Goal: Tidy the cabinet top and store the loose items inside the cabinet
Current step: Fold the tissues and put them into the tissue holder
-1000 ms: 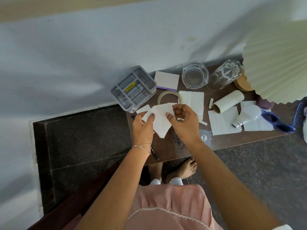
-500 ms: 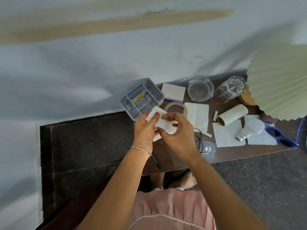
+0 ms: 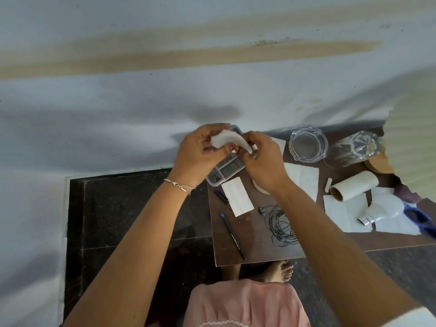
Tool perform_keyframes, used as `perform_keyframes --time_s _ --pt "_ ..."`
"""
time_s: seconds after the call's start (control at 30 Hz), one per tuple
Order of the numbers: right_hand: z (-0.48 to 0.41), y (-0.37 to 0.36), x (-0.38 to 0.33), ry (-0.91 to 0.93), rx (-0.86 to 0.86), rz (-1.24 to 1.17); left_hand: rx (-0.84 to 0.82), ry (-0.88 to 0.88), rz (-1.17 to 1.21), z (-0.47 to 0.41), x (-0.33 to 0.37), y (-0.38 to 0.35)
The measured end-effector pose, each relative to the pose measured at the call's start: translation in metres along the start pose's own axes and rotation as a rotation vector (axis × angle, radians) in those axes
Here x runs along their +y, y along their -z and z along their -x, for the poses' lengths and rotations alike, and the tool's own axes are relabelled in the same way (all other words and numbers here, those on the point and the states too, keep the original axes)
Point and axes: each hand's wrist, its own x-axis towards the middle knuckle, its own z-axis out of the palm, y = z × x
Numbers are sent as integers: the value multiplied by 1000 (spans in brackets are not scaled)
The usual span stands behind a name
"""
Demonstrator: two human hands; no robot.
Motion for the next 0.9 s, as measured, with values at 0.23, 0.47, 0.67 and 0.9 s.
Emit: perform_keyframes --time_s 0.23,0.47,0.67,0.9 --pt "-30 -21 -4 61 -88 109 204 -65 -333 -20 -21 17" --pt "-39 -33 1 40 -63 299 238 -129 -472 -27 -38 18" --pt "-47 -34 3 43 -56 454 191 -110 -519 -36 -43 18" --pt "-44 -37 10 30 -66 469 182 -104 -592 -39 -45 18"
